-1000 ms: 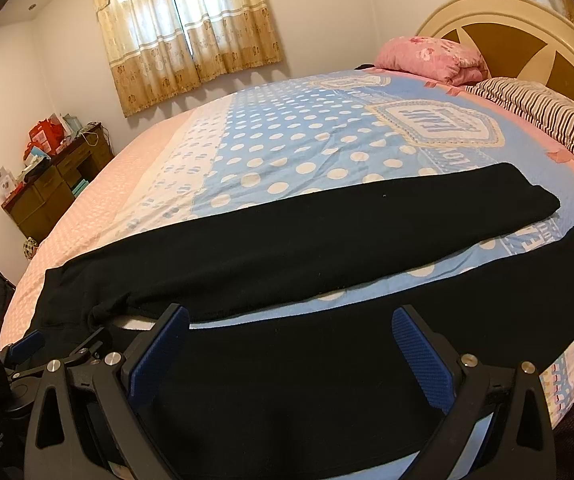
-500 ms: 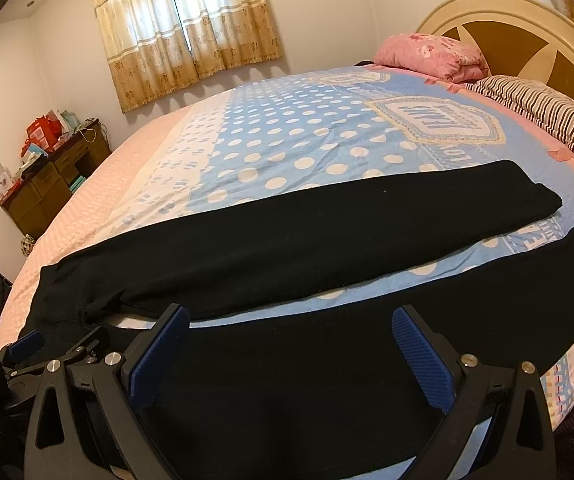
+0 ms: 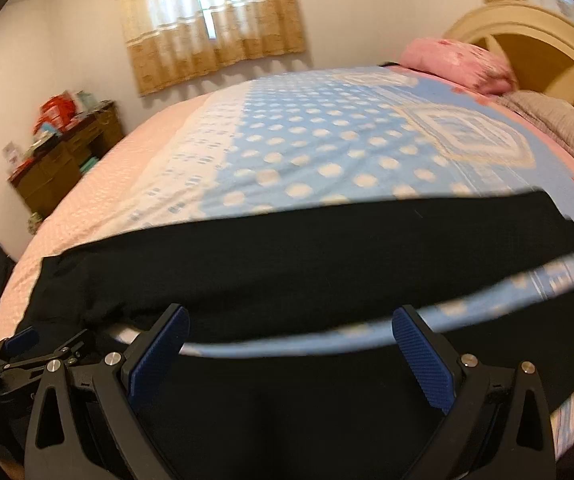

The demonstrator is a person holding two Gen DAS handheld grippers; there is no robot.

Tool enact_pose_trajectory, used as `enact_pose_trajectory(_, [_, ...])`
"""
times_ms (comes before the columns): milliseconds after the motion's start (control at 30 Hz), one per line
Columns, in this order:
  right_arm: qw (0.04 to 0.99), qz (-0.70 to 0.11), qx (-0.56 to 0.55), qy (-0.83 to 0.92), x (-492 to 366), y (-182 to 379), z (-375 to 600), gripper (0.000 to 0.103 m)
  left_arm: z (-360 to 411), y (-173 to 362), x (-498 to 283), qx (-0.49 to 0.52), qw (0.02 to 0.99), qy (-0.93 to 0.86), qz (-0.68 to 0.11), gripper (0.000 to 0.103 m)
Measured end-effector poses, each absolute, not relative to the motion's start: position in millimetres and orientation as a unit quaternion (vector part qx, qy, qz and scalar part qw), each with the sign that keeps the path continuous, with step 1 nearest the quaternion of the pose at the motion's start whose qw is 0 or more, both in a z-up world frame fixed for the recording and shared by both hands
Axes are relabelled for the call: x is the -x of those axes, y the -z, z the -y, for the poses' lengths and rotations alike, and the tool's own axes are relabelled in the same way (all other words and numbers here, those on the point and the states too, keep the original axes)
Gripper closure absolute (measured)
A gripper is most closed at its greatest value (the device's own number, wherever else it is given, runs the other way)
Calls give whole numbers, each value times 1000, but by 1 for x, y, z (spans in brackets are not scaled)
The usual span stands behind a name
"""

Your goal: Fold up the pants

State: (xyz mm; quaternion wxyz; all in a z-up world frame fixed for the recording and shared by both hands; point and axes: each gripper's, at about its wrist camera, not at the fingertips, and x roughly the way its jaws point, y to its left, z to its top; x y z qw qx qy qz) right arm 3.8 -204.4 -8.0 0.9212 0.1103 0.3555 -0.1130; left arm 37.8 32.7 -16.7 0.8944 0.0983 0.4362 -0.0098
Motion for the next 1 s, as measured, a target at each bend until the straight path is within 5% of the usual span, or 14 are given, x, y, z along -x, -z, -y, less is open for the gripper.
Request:
enact_pose_trajectory(167, [927, -370, -56, 9, -68, -2, 179, 4, -70, 7, -71, -92, 895, -42, -435, 0])
enact_pose_trajectory(233, [923, -382, -15, -34, -98, 1, 162, 26, -89, 5, -86, -69, 893, -57, -440, 0])
enact_pose_trajectory(300, [912, -403, 30, -75, -133, 10, 140, 36, -106, 8, -98, -38, 889, -66, -452, 0])
enact_pose_trajectory(533, [885, -431, 83, -158, -215, 45, 91, 37, -127, 42, -125, 0, 872, -92, -482, 0])
enact_pose_trajectory(633, [871, -451, 92, -170, -239, 61, 77, 47, -126, 56, -133, 1, 867, -94, -489, 0])
enact_pose_trajectory(767, [869, -449, 81, -189, -244, 75, 77, 49, -120, 60, -137, -8, 873, -90, -479, 0])
enact_pose_trajectory(900, [863, -451, 61, -220, -243, 74, 80, 97, -120, 58, -135, 3, 875, -85, -476, 0])
enact_pose_trajectory(1000, [866, -445, 64, -219, -233, 67, 77, 99, -126, 51, -128, 7, 875, -79, -478, 0])
